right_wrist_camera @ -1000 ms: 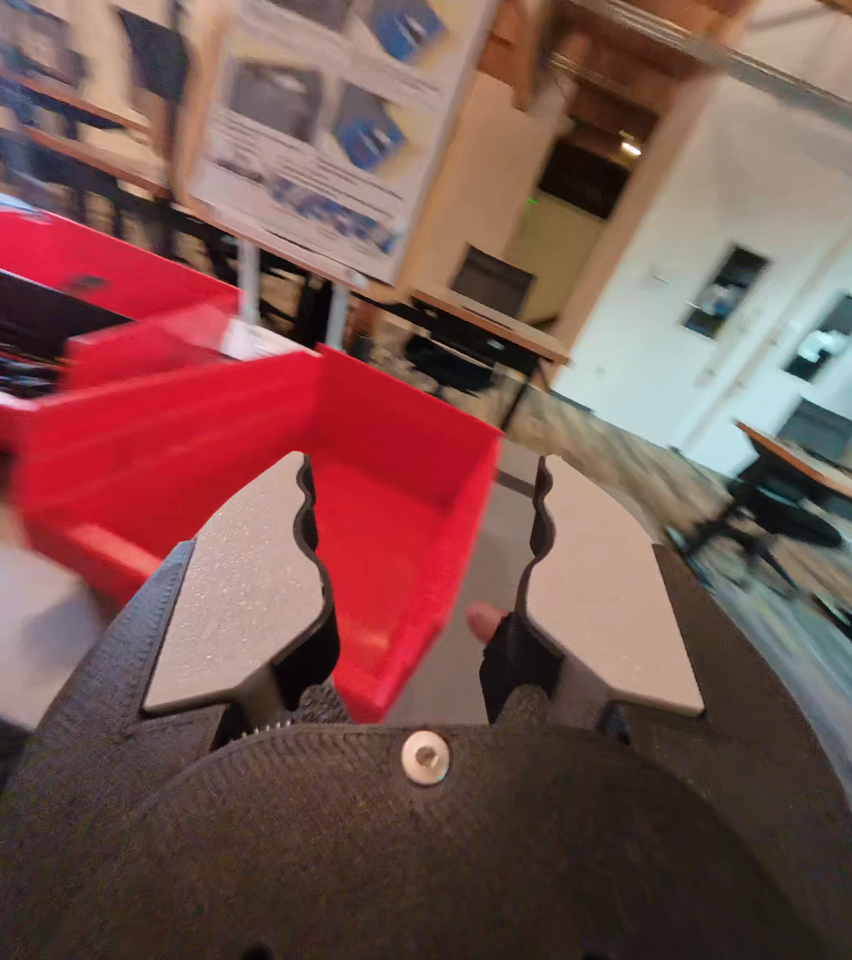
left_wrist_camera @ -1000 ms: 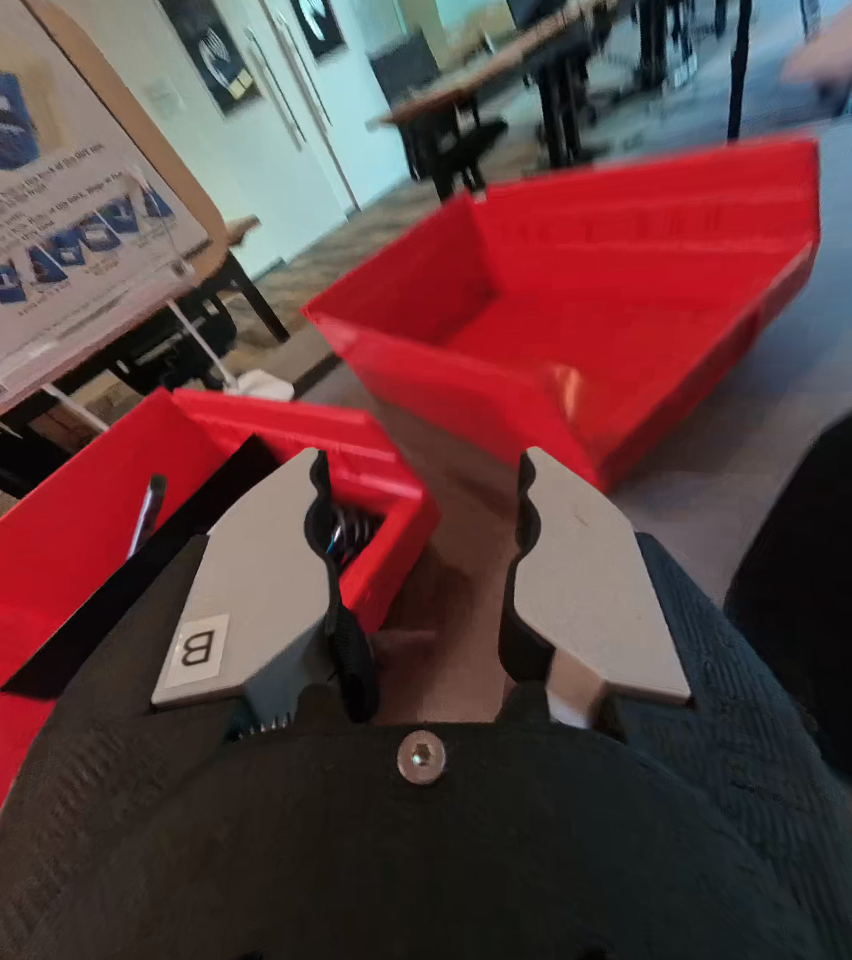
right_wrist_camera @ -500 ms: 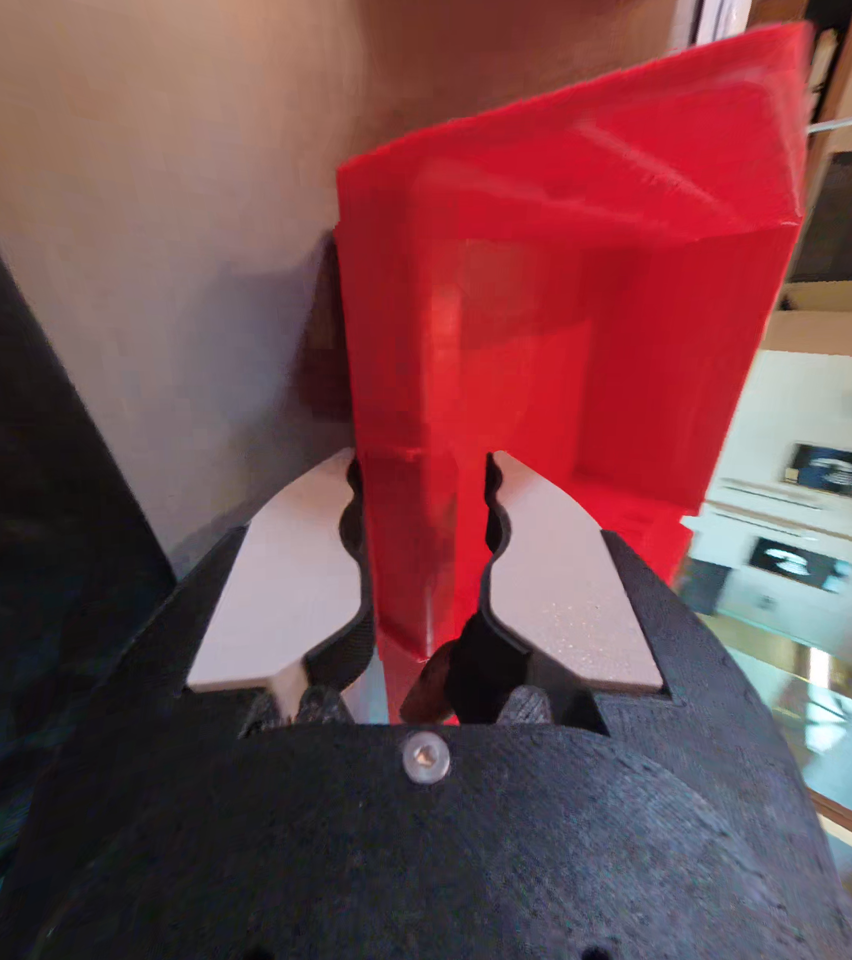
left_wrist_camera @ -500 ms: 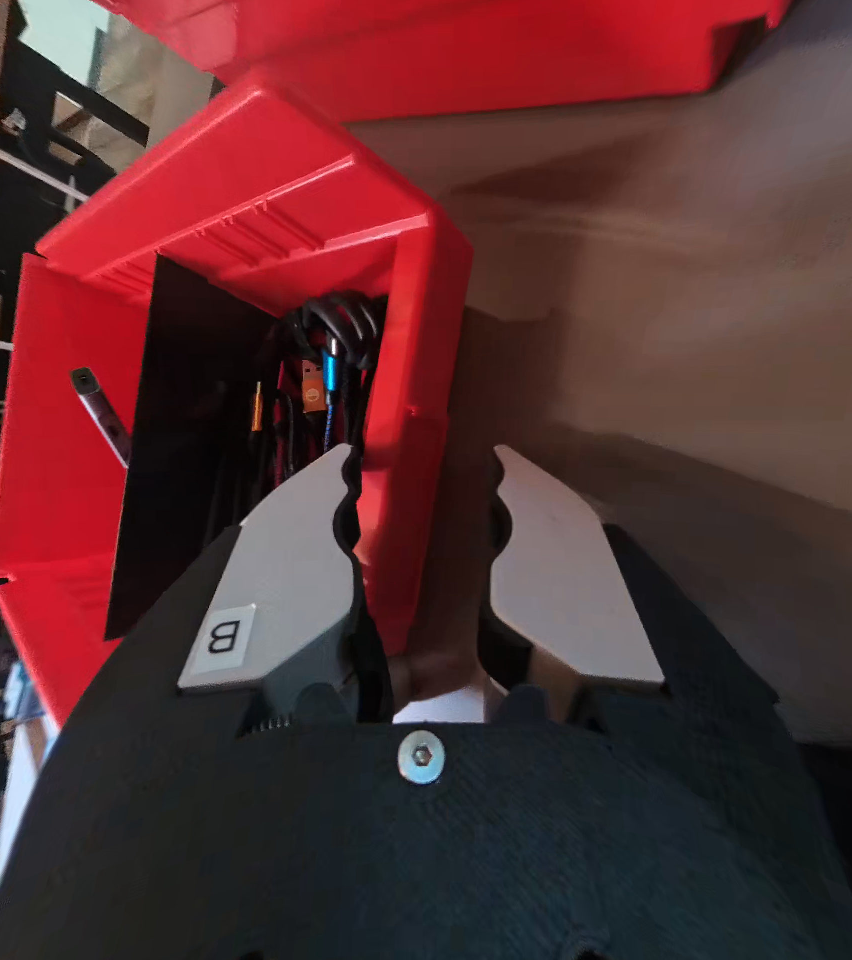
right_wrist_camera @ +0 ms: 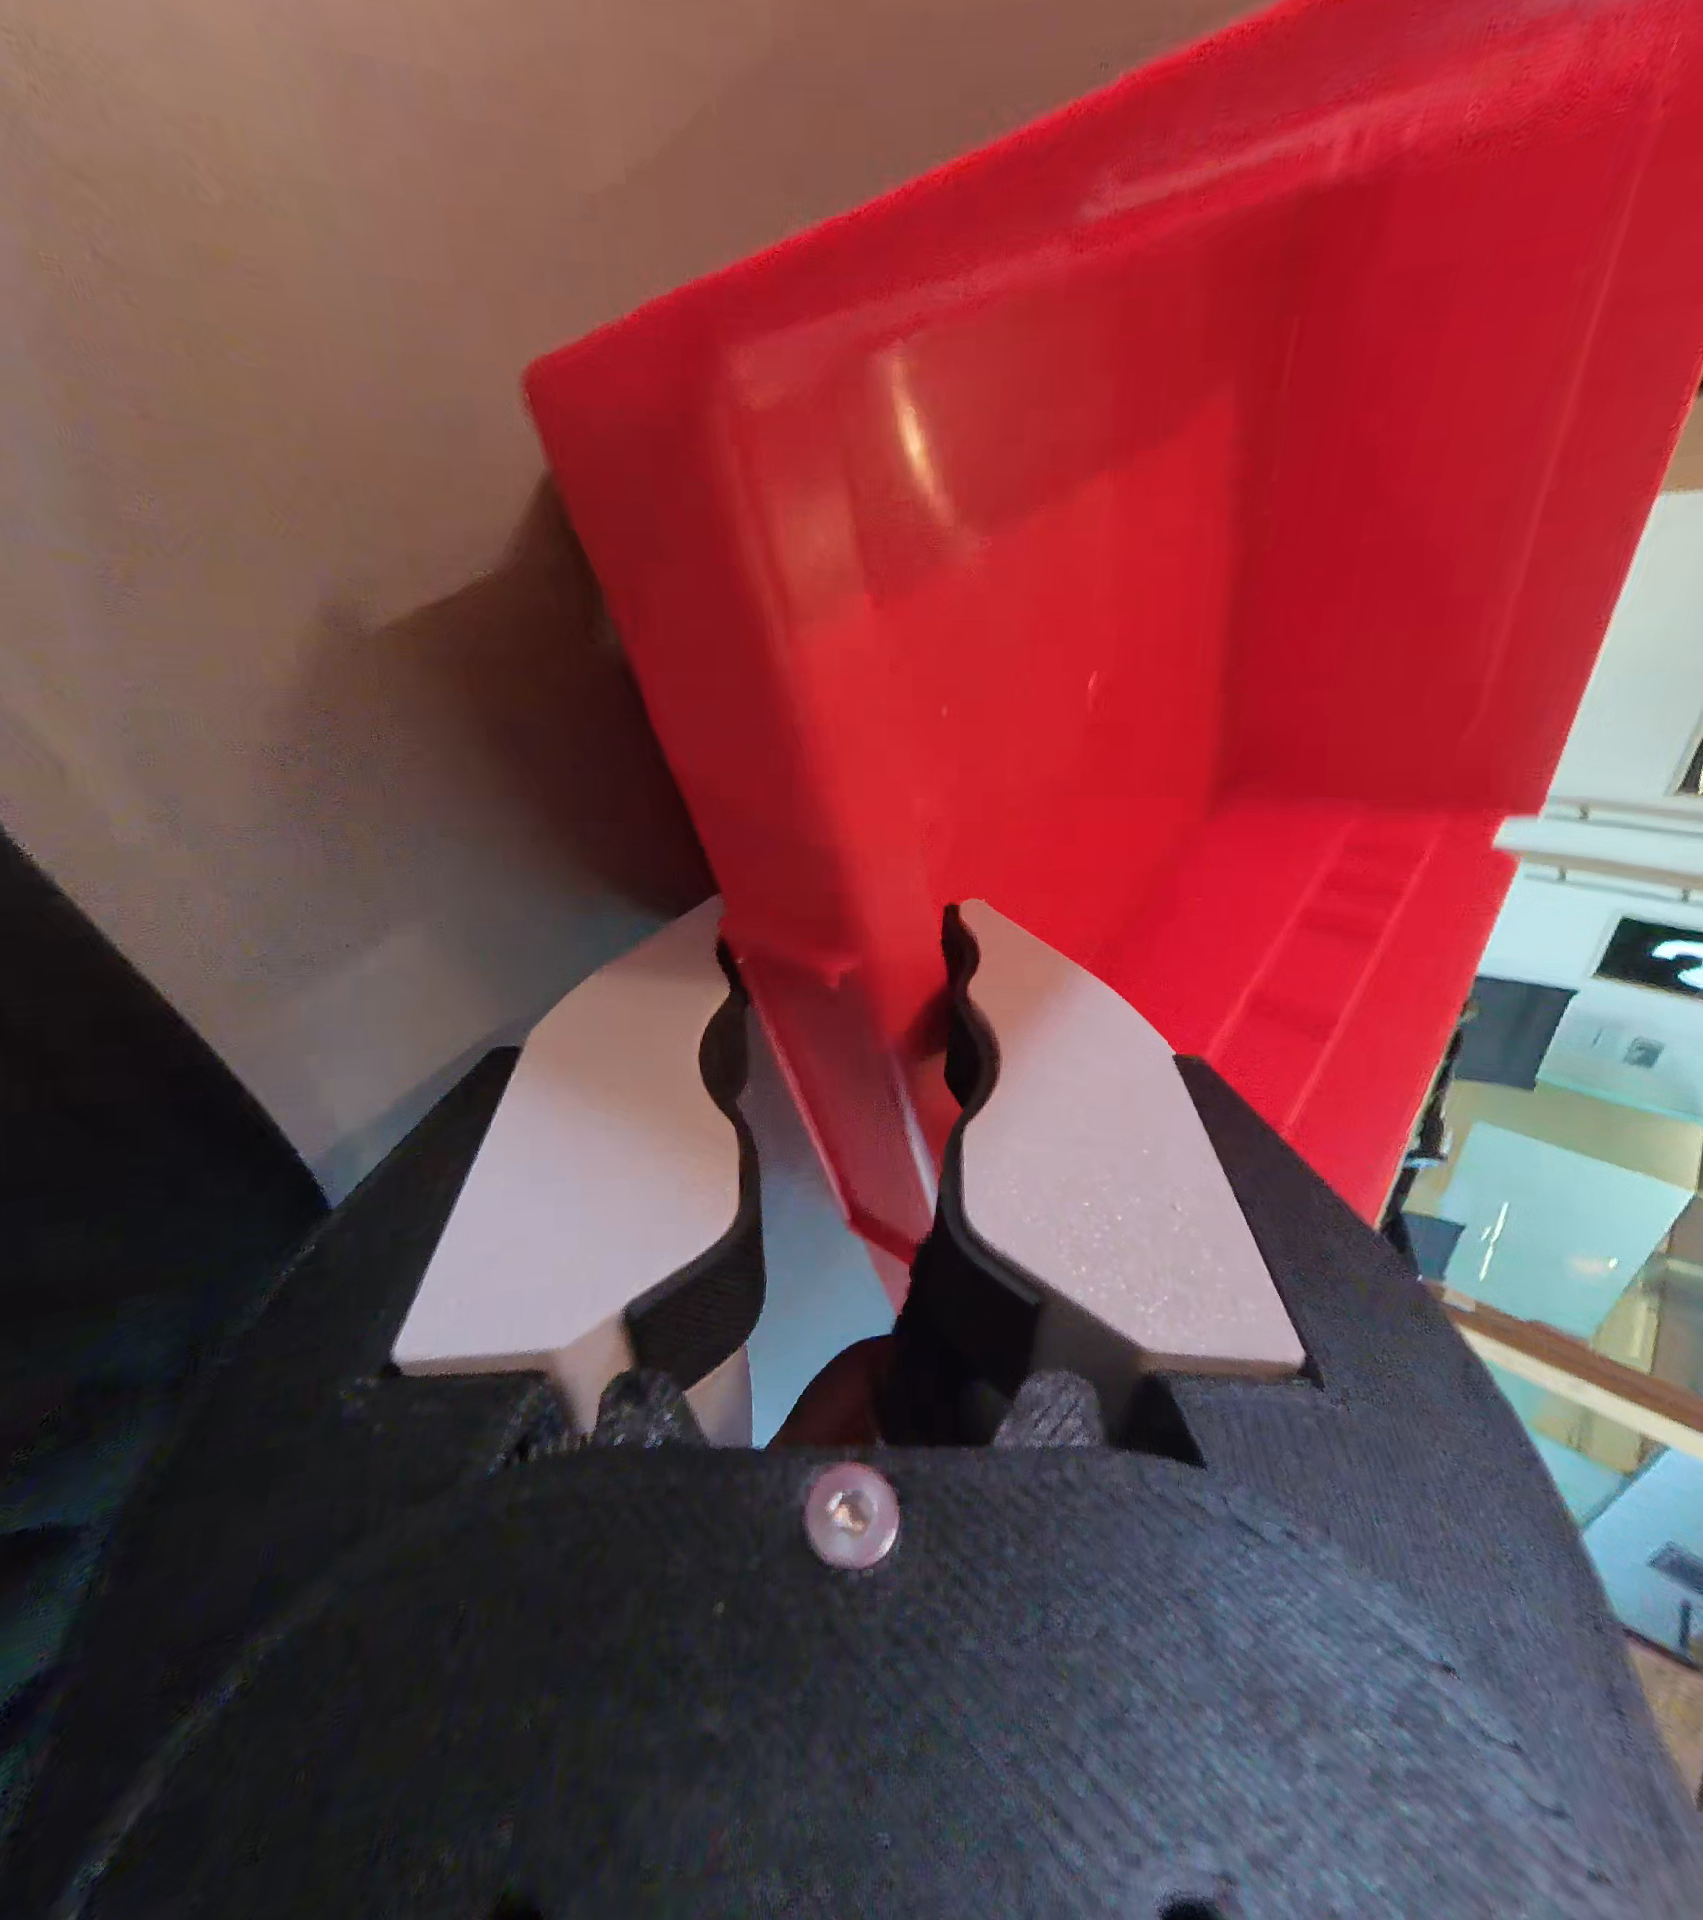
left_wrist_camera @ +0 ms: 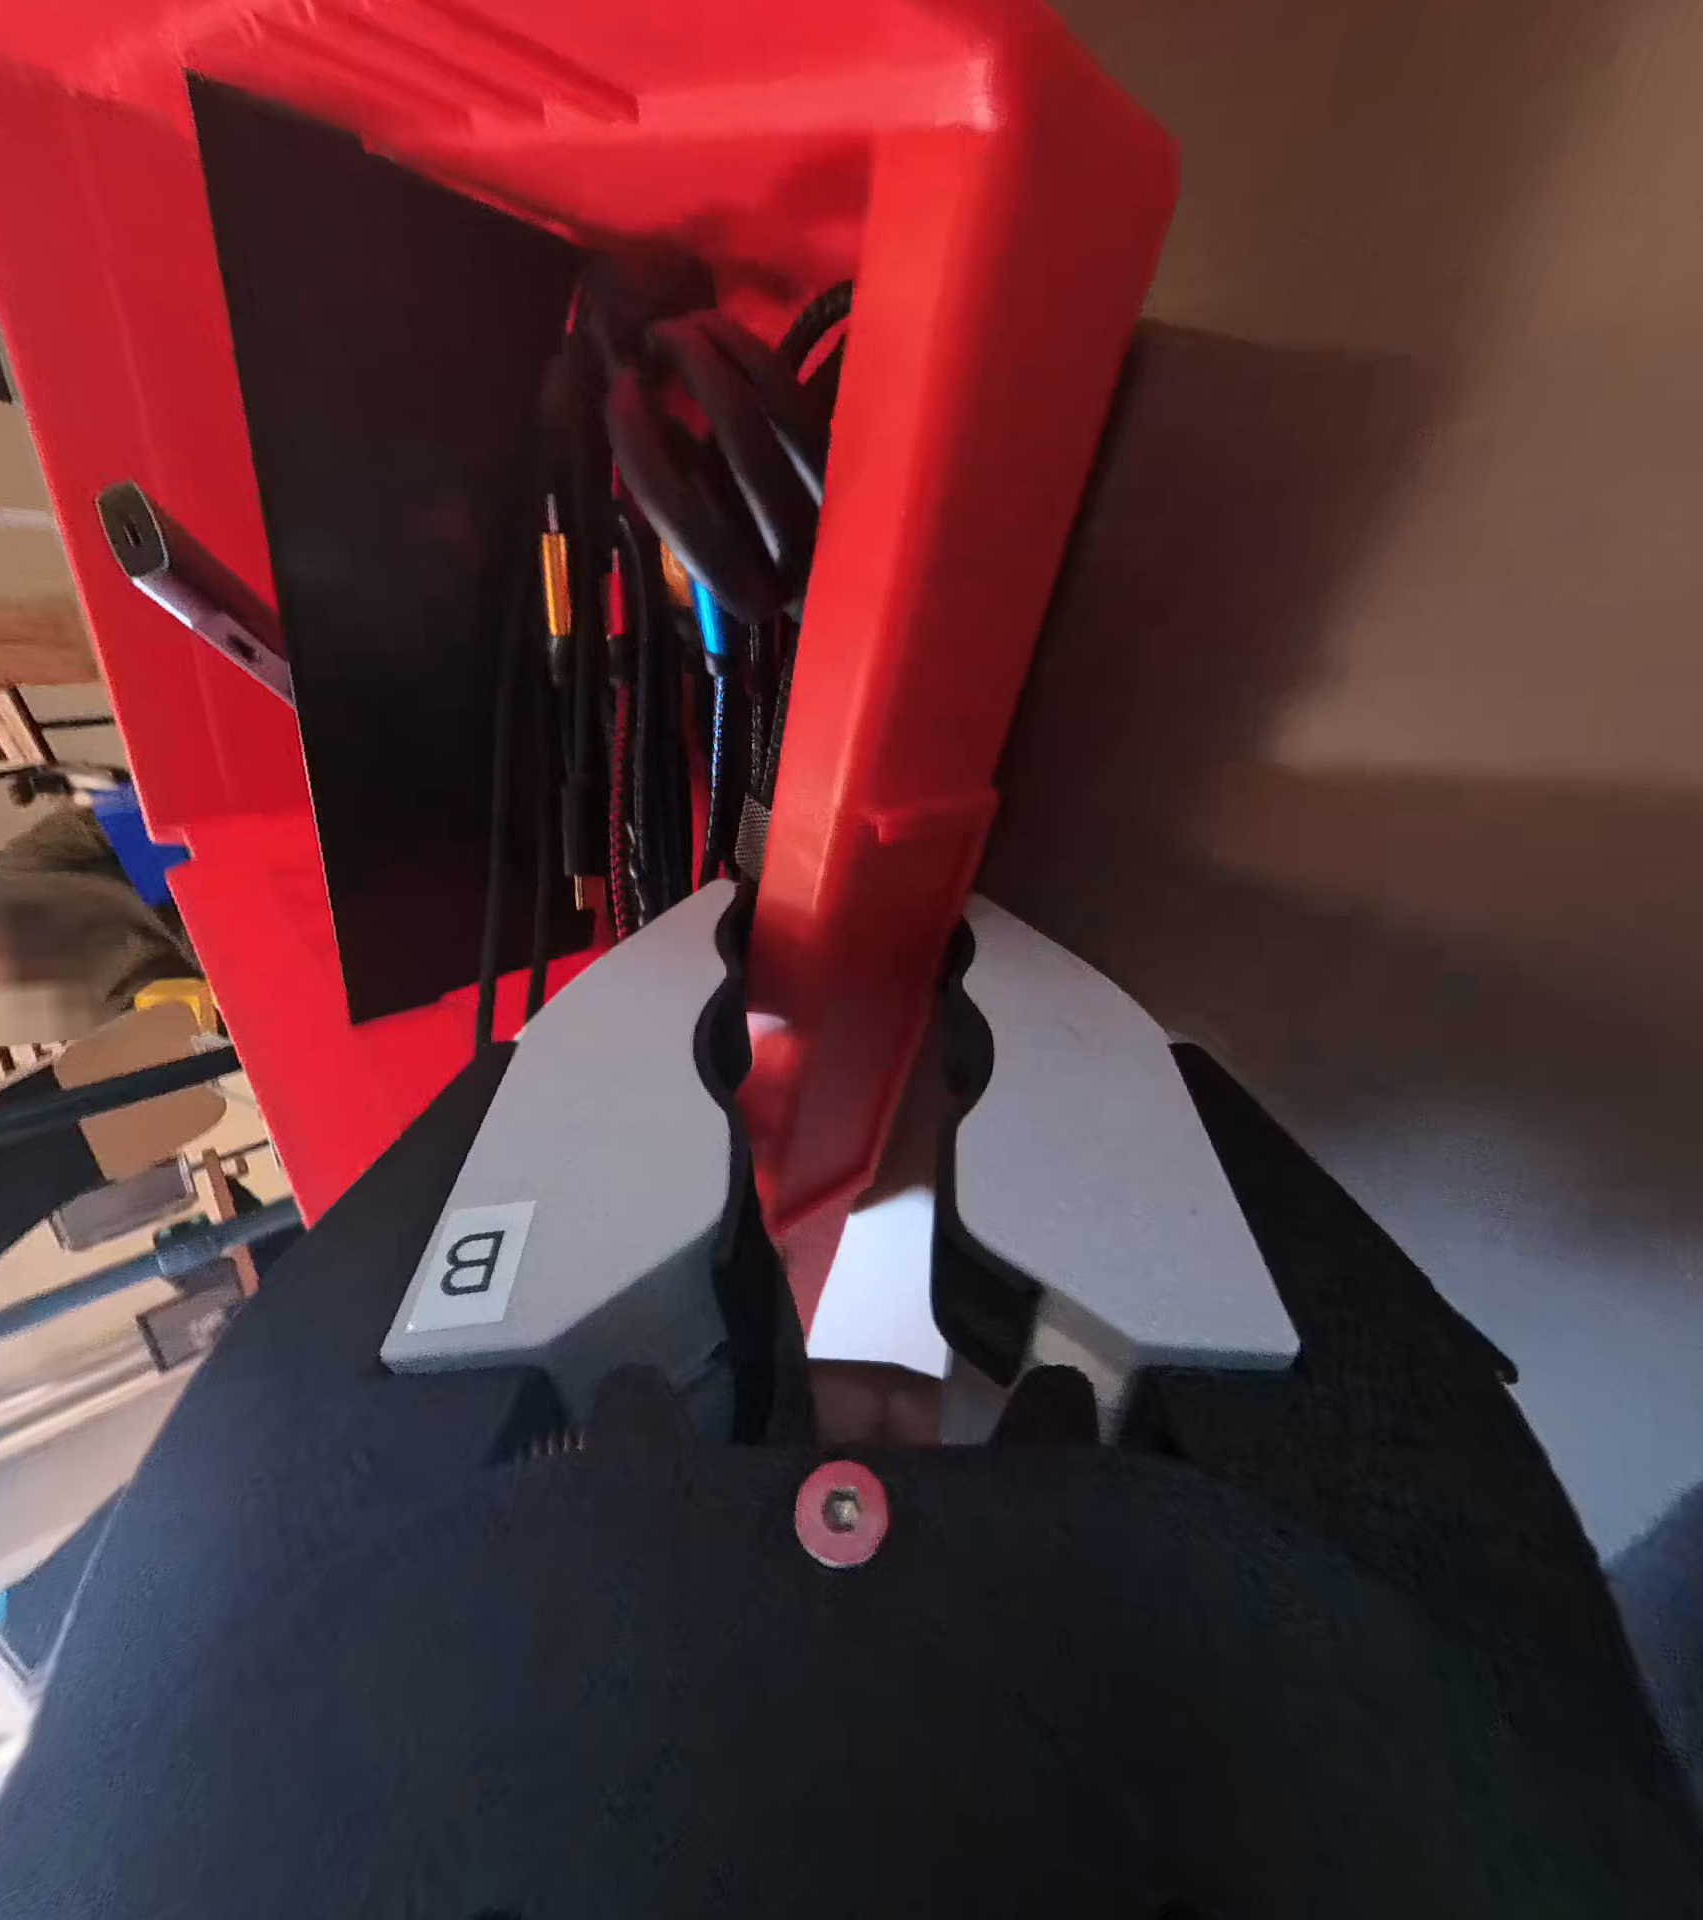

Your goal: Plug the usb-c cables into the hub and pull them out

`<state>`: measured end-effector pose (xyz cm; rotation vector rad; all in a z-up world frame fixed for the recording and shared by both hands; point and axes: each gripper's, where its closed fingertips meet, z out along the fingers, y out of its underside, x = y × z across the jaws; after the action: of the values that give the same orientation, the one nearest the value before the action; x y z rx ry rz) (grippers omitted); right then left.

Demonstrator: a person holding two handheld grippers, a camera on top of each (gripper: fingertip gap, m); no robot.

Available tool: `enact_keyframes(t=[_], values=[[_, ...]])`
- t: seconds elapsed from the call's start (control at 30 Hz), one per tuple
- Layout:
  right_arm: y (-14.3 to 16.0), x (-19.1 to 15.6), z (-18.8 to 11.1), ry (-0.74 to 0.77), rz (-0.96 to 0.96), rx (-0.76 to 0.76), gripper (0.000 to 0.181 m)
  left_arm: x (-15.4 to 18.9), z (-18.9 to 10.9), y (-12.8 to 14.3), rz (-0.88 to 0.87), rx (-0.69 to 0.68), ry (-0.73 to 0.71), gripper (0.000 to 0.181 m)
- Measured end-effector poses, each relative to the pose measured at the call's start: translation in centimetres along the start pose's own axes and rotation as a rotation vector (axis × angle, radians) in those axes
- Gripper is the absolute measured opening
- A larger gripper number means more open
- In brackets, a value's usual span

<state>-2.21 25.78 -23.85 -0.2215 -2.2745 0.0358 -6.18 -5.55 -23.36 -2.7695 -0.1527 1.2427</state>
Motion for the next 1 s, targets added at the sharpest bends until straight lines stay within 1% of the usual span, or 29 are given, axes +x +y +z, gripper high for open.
enact_keyframes(t=[0.1, 0.3, 0.4, 0.5, 0.63, 0.73, 0.77, 0.8, 0.87, 0.93, 1.0], values=[[1.3, 0.2, 0.1, 0.001, 0.014, -0.016, 0.036, 0.6, -1.2, 2.7, -0.037, -0.039, -0.007, 0.035], [2.9, 0.3, -0.1, -0.003, 0.041, -0.069, 0.035, 2.4, -4.4, 8.2, -0.096, -0.141, -0.014, 0.035], [4.5, 0.3, -0.2, -0.006, 0.059, -0.098, 0.035, 3.0, -5.7, 10.6, -0.125, -0.188, -0.015, 0.034], [6.2, 0.0, -0.8, -0.027, 0.055, -0.125, 0.035, 3.6, -6.7, 12.5, -0.139, -0.200, -0.021, 0.034], [9.0, -0.8, -2.0, -0.104, 0.047, -0.222, 0.036, 4.6, -8.1, 14.2, -0.090, -0.207, -0.001, 0.033], [10.1, -2.1, -3.4, -0.250, 0.069, -0.263, 0.037, 5.4, -9.2, 14.8, 0.000, -0.201, 0.025, 0.032], [9.9, -2.3, -4.1, -0.300, 0.100, -0.244, 0.046, 5.6, -9.5, 14.9, 0.002, -0.198, 0.037, 0.032], [9.4, -2.0, -4.9, -0.320, 0.136, -0.197, 0.050, 5.8, -9.7, 15.0, -0.011, -0.195, 0.048, 0.033], [7.2, -0.6, -6.8, -0.310, 0.224, -0.029, 0.056, 6.2, -10.0, 14.9, -0.048, -0.183, 0.065, 0.034], [3.9, 1.5, -9.4, -0.284, 0.347, 0.210, 0.064, 6.4, -10.1, 14.8, -0.073, -0.179, 0.076, 0.034], [-0.3, 4.2, -13.1, -0.234, 0.492, 0.552, 0.066, 6.4, -10.2, 14.7, -0.068, -0.176, 0.086, 0.034]])
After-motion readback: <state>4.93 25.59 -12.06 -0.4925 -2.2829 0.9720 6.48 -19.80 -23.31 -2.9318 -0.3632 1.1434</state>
